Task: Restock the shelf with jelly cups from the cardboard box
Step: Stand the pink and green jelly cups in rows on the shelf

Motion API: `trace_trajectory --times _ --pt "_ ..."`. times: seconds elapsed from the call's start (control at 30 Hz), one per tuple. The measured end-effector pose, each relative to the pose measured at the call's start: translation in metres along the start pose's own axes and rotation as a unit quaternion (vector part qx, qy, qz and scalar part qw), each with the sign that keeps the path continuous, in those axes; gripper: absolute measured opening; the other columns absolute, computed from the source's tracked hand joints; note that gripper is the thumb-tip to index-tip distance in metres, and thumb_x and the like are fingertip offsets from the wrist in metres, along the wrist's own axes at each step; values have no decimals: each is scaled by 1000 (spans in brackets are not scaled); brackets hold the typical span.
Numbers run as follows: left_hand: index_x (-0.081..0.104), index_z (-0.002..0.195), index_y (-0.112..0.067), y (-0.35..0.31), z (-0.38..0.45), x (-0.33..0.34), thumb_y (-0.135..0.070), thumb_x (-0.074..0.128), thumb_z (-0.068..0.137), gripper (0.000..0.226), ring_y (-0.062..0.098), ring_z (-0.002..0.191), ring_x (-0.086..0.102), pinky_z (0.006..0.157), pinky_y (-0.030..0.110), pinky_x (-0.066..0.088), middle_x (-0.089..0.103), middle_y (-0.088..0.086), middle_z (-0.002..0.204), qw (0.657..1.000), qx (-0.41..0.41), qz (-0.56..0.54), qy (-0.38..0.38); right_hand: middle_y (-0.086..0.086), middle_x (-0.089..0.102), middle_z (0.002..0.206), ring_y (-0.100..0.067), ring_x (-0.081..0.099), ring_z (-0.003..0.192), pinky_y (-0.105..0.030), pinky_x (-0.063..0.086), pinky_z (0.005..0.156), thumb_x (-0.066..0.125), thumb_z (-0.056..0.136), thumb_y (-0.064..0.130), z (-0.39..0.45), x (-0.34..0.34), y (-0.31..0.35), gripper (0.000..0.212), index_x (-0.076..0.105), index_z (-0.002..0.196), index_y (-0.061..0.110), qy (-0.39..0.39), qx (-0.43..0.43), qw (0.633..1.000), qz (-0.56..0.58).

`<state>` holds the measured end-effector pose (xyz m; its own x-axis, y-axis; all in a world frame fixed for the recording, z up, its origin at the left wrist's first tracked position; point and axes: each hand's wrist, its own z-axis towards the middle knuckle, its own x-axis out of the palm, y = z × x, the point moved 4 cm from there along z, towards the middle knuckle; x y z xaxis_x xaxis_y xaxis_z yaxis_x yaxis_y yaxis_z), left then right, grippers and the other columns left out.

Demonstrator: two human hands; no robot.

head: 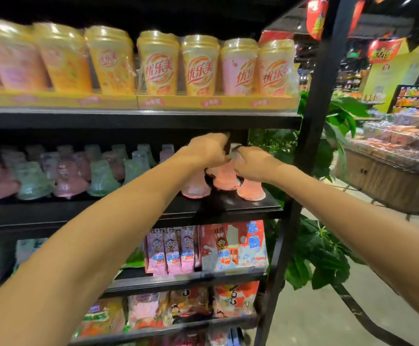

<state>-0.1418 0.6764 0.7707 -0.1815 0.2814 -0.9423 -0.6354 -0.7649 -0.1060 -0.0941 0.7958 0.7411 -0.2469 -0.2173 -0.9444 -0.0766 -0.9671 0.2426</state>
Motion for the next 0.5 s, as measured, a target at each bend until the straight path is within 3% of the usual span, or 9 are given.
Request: trace_trajectory --times 0.1,0.23,0.5 --pt "49 127 -14 7 -31 -5 -38 61 88 47 26 103 57 72 35 40 58 9 116 999 2 34 -32 -16 57 129 -36 54 119 -49 45 101 50 96 28 -14 5 19 42 50 134 9 -18 -53 998 -3" --pt "47 129 -13 23 -84 -3 -37 57 90 47 31 114 53 83 40 42 53 11 124 997 -40 68 -23 -16 58 126 -35 56 117 -44 48 95 52 92 24 -34 23 52 45 50 135 13 -19 -107 994 10" --pt "47 127 -12 95 -205 -22 -36 58 89 46 33 116 51 91 44 42 52 13 124 983 -141 117 -26 -15 51 142 -34 48 129 -45 38 109 53 94 26 -75 73 164 55 42 146 13 -7 -250 968 35"
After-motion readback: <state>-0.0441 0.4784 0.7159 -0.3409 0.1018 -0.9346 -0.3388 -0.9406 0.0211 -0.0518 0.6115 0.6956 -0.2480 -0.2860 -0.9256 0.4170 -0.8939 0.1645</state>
